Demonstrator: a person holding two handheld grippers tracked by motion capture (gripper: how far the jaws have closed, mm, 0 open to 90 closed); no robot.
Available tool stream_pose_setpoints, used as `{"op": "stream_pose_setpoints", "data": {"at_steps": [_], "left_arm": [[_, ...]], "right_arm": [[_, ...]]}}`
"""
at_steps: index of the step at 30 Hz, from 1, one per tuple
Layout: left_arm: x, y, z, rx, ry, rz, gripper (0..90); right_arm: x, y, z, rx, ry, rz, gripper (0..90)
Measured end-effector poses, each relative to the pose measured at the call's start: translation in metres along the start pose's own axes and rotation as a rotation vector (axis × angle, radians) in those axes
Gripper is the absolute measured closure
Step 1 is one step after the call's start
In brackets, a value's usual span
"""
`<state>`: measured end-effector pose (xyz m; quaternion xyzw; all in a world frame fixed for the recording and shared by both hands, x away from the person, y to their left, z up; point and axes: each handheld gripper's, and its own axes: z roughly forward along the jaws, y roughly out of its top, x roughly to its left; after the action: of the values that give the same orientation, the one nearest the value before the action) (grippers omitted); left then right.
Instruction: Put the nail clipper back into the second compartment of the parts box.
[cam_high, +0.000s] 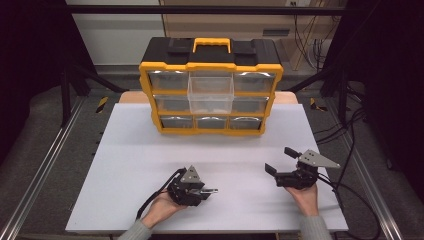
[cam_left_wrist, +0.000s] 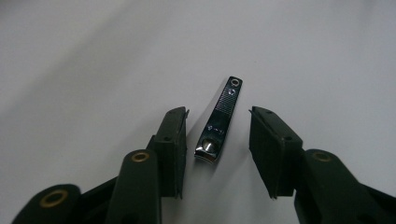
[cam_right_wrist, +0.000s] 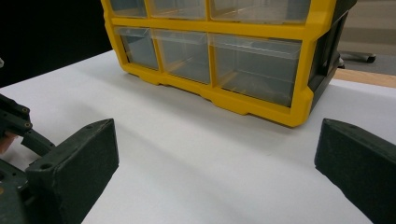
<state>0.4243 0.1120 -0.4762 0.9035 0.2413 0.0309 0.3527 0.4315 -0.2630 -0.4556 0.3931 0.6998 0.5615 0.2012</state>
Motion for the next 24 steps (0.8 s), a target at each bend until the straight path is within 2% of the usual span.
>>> {"op": "stream_pose_setpoints", "data": {"at_steps": [16,24], "left_arm": [[0.0003,0.0039,0.0016,0.035,0.023,0.01,69.8],[0.0013,0.0062,0.0019,0.05,0.015,0.018,71.7]], "right_arm": [[-0.0001,0.0,0.0002,0.003,-0.001,0.002,0.4],[-0.0001,0.0,0.0002,0.003,0.0,0.003,0.4]]}}
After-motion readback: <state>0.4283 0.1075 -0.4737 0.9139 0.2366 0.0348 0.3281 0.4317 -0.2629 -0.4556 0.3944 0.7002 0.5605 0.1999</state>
